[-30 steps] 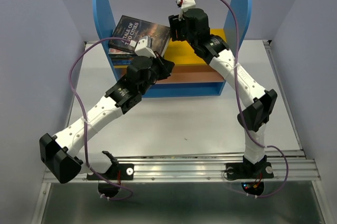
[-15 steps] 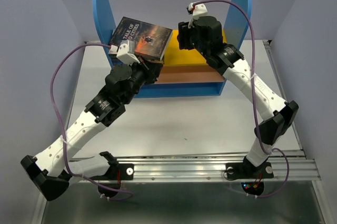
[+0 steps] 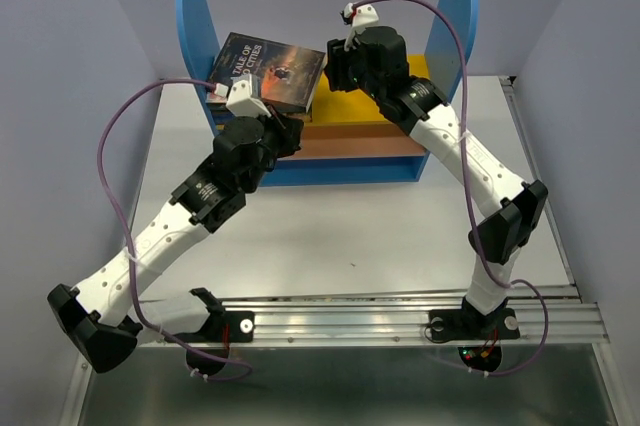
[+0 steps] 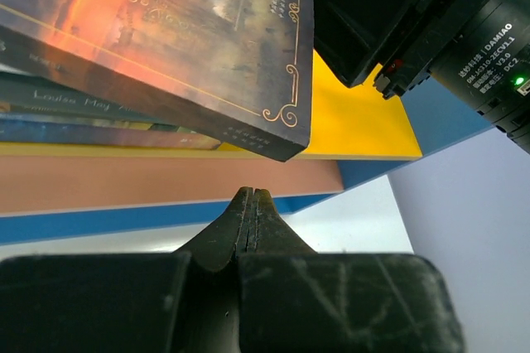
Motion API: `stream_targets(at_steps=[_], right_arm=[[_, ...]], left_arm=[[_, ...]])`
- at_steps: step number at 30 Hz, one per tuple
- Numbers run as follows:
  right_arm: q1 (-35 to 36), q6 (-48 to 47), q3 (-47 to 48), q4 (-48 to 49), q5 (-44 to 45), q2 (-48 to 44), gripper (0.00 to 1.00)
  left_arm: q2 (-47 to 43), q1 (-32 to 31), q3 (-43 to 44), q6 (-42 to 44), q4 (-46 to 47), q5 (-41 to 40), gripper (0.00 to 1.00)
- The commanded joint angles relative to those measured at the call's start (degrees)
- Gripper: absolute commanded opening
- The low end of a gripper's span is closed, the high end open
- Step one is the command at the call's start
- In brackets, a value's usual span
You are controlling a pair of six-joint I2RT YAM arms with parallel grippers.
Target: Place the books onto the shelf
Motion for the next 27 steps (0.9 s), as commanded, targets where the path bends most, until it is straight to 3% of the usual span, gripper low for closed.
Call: stream_targets(at_steps=[1,17,27], right_arm=[[0.4,-0.8,5.3,2.8,-0.3,1.0,0.51],[0.4,-7.1,8.0,8.9,-7.8,6.0,0.50],[0.4,-7.9,4.5,11.7,-8.6,4.2,0.51]], left_arm=[[1.6,0.6,4.2,2.3,2.3,-0.6,0.00],[9.5,1.7,10.5,4.2,4.4,3.3,0.00],[7.5,2.1,9.0,4.2,3.7,5.2,0.00]])
